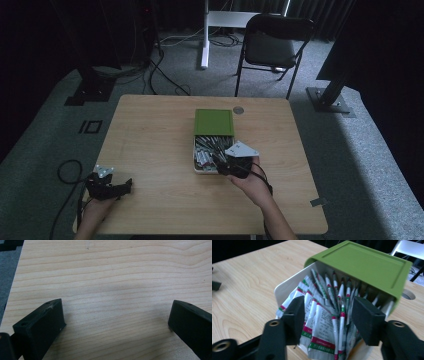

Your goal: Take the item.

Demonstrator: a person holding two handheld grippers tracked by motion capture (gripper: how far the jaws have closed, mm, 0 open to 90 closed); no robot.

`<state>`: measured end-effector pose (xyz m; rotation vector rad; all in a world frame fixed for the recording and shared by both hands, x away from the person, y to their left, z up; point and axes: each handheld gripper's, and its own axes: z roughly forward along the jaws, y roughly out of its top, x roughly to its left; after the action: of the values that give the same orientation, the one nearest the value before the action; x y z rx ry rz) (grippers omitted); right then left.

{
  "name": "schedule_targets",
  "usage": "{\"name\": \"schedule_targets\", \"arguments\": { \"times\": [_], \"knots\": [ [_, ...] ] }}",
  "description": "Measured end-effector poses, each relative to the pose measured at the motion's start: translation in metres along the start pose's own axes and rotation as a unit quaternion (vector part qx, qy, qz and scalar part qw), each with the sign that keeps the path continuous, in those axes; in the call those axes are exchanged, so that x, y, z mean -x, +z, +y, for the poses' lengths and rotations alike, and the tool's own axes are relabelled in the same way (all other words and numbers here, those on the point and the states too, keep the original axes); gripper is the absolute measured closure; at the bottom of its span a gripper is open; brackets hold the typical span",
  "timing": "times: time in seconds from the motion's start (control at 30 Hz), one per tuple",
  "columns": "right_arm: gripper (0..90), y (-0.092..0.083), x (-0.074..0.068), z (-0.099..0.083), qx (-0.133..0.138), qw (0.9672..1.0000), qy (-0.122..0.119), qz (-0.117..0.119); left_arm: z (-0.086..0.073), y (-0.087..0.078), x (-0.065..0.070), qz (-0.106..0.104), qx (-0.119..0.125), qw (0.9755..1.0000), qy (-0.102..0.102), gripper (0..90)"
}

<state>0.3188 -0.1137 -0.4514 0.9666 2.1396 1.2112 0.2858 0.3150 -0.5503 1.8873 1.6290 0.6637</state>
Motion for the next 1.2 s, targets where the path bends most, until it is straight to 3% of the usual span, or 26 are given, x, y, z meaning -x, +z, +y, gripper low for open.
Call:
{"name": "schedule_targets", "arguments": {
  "times": [0.07,0.2,0.53,0.67,0.93,1.0,1.2],
  "knots": [
    [53.9,0.004,-0.005,-0.003,-0.001,0.9999,-0.007,0.012,0.000,0.000,0.000,0.000,0.000,1.0000,0.000,1.2],
    [58.3,0.007,-0.007,-0.005,-0.002,0.9998,-0.010,0.018,0.000,0.000,0.000,0.000,0.000,1.0000,0.000,1.2],
    [71.9,0.022,-0.010,-0.019,-0.035,0.9988,-0.032,0.010,0.000,0.000,0.000,0.000,0.000,1.0000,0.000,1.3],
    [73.1,0.026,-0.009,-0.023,-0.047,0.9981,-0.040,0.006,0.000,0.000,0.000,0.000,0.000,1.0000,0.000,1.3],
    [72.6,0.032,-0.005,-0.030,-0.067,0.9973,-0.029,-0.001,0.000,0.000,0.000,0.000,0.000,1.0000,0.000,1.2],
    [73.9,0.033,-0.004,-0.032,-0.071,0.9972,-0.021,-0.008,0.000,0.000,0.000,0.000,0.000,1.0000,0.000,1.3],
    [77.3,0.038,-0.007,-0.035,-0.078,0.9959,-0.034,-0.031,0.000,0.000,0.000,0.000,0.000,1.0000,0.000,1.3]
  ]
}}
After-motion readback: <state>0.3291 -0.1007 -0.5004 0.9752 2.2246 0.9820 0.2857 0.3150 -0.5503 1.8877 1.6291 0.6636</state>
